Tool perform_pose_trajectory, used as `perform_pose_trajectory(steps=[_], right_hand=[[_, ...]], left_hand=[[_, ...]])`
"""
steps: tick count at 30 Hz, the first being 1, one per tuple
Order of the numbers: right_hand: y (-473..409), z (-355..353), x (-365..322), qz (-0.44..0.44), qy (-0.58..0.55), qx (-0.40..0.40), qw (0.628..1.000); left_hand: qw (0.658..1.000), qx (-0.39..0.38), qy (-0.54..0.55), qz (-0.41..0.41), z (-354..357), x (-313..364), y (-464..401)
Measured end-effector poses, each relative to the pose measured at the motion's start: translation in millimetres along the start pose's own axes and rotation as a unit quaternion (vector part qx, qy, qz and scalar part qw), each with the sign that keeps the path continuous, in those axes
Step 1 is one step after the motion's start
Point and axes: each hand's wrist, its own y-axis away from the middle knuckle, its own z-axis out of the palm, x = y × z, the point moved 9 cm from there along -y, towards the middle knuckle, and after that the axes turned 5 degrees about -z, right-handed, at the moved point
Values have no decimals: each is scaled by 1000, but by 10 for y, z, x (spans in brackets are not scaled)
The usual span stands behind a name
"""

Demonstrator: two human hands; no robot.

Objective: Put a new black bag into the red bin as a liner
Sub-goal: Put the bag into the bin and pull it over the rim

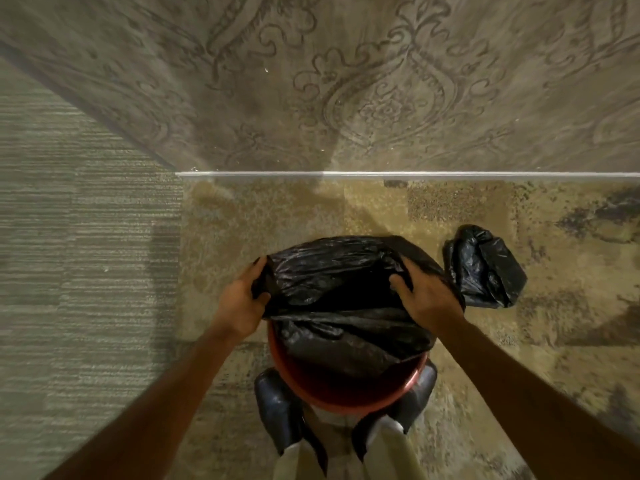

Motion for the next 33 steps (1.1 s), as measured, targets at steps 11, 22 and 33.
perform_pose_trajectory(steps=[11,22,33], right_hand=[[-28,433,570,201,-243,-128,940],[872,233,697,161,-172,11,972],[1359,446,906,310,-343,133,877]], left_hand=[[996,-72,17,-55,259,-283,66],[985,-18,159,-63,474,-510,606],[940,64,247,-226,776,-686,1039]])
